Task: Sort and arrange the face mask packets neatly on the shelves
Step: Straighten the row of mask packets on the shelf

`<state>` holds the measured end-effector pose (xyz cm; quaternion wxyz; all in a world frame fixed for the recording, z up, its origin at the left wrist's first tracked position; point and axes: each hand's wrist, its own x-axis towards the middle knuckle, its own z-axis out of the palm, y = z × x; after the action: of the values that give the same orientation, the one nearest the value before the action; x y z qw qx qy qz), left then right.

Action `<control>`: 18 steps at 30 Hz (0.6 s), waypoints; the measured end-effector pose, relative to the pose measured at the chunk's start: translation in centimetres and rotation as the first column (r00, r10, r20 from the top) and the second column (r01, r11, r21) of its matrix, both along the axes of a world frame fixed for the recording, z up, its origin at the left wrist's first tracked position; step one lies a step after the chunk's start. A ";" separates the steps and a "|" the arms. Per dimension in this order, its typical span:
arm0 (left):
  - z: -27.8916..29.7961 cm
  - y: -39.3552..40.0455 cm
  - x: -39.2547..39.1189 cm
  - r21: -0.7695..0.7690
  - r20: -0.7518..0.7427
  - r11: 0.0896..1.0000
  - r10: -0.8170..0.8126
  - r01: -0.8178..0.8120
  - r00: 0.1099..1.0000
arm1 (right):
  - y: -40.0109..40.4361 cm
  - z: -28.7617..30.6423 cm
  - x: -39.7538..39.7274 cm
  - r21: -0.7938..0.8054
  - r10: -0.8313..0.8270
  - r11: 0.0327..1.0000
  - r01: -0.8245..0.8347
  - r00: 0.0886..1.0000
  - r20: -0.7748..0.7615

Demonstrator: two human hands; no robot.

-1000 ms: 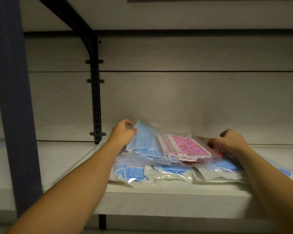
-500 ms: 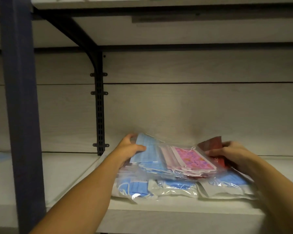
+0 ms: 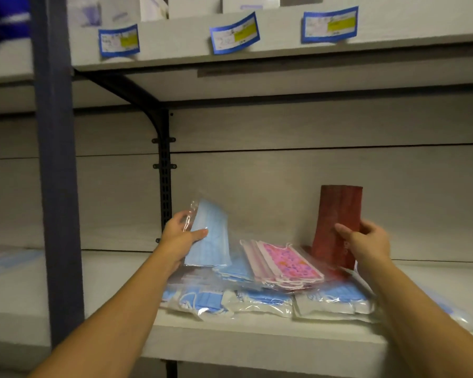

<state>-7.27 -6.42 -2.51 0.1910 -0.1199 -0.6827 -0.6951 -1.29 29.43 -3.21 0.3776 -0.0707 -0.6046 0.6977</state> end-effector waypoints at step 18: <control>4.4 -1.0 20.9 0.094 -0.211 0.970 0.239 -0.224 0.948 | -9.2 6.6 10.0 0.235 0.347 0.933 -0.271 0.850 -0.396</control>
<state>13.58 -7.39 1.93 0.3500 -0.1087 -0.6423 -0.6732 8.74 20.21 3.41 0.3888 0.2162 -0.5669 0.6933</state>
